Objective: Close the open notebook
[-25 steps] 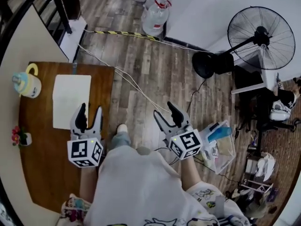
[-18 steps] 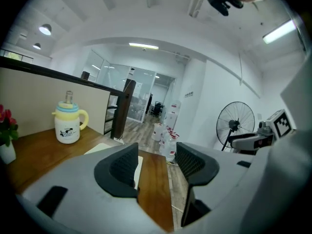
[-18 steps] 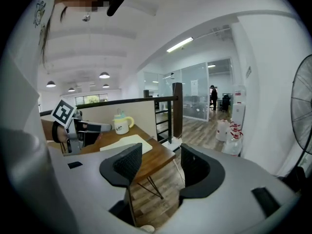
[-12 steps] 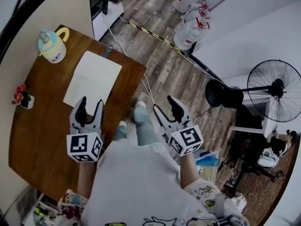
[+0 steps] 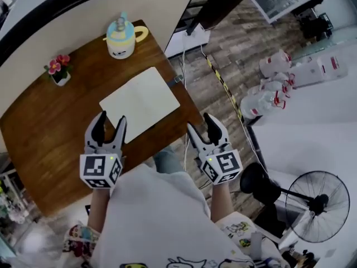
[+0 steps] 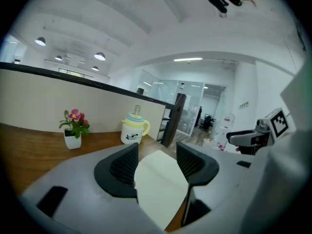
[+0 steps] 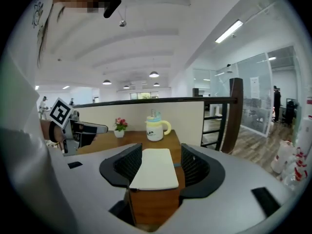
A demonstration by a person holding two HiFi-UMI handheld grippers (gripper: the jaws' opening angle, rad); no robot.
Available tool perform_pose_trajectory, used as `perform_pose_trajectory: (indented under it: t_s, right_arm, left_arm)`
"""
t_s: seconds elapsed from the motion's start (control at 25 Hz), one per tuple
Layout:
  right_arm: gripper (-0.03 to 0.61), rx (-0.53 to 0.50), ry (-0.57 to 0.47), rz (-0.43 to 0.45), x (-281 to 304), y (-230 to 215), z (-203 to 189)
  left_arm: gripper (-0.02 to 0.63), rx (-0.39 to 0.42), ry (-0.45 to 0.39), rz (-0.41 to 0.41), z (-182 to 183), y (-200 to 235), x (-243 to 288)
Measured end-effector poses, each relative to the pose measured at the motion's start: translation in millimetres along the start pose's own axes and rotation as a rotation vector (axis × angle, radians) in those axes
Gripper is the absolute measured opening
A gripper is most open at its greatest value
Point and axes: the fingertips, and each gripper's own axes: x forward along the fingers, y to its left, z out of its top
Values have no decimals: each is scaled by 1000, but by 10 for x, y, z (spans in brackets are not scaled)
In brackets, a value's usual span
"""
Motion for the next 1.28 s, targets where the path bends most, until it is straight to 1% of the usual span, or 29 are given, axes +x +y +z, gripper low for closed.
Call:
perform_pose_trajectory:
  t_s: [0.12,0.28,0.48,0.6,0.8,1.0,1.12,1.28]
  right_arm:
    - [216,-39,8,130,277,-108,101]
    - [216,-78,27,276,549,-268,164]
    - [216,-133,27,436,827,-414,252]
    - [216,-153,30,506,925,-466,281]
    - [222,-155,49,583,1016,-492,258]
    - [229,-154,59,633,1099,-395,256]
    - [230,-151,58,641,1092,-335,282]
    - [230,-163,74,627,1085,-288,249]
  left_arm:
    - [222,-38,-24,121,16,32,12]
    - [222,-74,-50,259,27,-17,30]
    - [222,-106,-76,424,11,-115,-28]
    - [222,-127,-88,502,-17,-190,-79]
    - [237,-151,-98,574,-55,-279,-133]
    - [249,-165,-105,623,-89,-274,-253]
    - [256,-177,-97,628,-134,-280,-321]
    - [259,-184,-88,614,-166,-281,-386]
